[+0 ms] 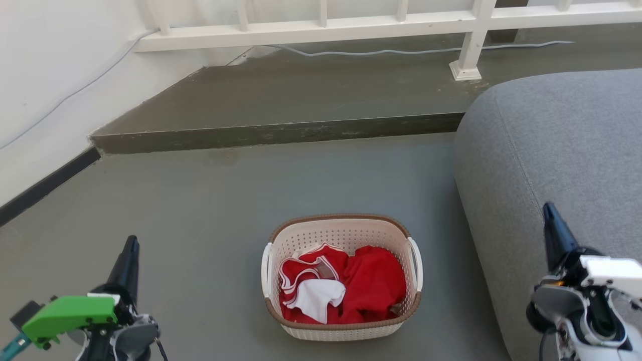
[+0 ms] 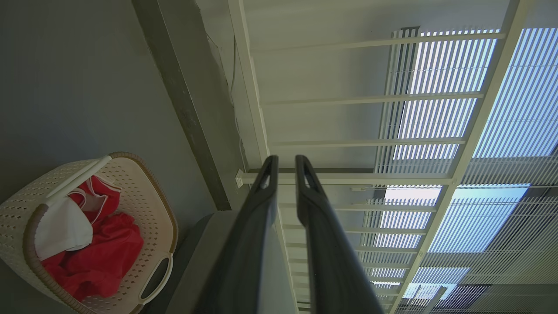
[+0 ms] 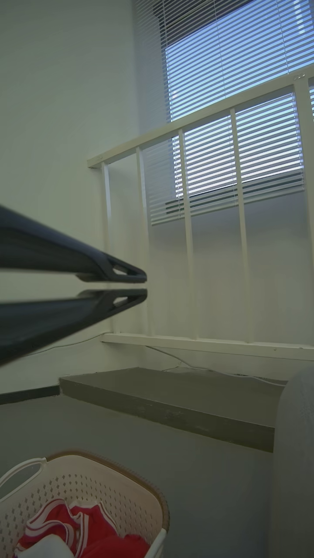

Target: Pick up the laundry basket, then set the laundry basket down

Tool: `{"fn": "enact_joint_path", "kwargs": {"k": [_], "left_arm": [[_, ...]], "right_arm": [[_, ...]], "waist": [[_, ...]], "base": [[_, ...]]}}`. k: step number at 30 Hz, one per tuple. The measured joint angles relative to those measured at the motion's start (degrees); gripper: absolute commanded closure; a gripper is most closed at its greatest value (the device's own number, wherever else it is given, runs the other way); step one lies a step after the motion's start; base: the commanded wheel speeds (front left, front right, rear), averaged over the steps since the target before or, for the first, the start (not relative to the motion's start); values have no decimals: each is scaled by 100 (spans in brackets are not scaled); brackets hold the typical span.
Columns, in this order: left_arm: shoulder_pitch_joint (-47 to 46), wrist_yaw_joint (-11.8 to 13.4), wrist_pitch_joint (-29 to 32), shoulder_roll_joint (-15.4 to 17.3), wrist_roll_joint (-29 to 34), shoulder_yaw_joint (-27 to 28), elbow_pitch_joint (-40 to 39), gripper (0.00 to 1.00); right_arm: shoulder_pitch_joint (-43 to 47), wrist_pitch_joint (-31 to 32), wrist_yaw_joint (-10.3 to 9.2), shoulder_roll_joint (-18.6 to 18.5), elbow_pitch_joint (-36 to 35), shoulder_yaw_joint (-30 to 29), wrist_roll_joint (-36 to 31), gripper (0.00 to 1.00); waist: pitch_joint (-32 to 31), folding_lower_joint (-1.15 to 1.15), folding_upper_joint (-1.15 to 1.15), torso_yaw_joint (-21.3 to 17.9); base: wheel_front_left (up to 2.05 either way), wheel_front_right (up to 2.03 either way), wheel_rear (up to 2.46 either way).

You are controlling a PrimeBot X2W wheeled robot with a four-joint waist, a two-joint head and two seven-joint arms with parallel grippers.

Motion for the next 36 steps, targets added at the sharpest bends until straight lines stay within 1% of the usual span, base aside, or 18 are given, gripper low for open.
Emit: {"fn": "enact_joint_path", "kwargs": {"k": [5,15,18,26,32,36], "left_arm": [[109,0,-11,-48,1,-18,34,0],[109,0,-218,-47,48,-148,-58,0],[108,0,-276,-45,187,-177,-134,0],[104,0,-474,-1,557,-386,-222,0],[87,0,-628,169,1069,-580,-335,0],[86,0,-689,194,1382,-728,-353,0]], "right_arm": [[140,-8,-3,40,45,23,-2,0],[139,-96,-3,36,-104,168,-164,0],[139,-174,-3,32,-166,238,-233,0],[137,-412,-3,-67,-339,511,-667,0],[135,-567,-3,-135,-436,710,-871,0],[131,-670,-3,-214,-488,838,-1091,0]], "waist": [[3,0,0,0],[14,0,0,-1],[18,0,0,-4],[28,0,0,-17],[39,0,0,-30],[46,0,0,-41]], "base": [[0,0,0],[0,0,0],[0,0,0],[0,0,0],[0,0,0],[0,0,0]]}}
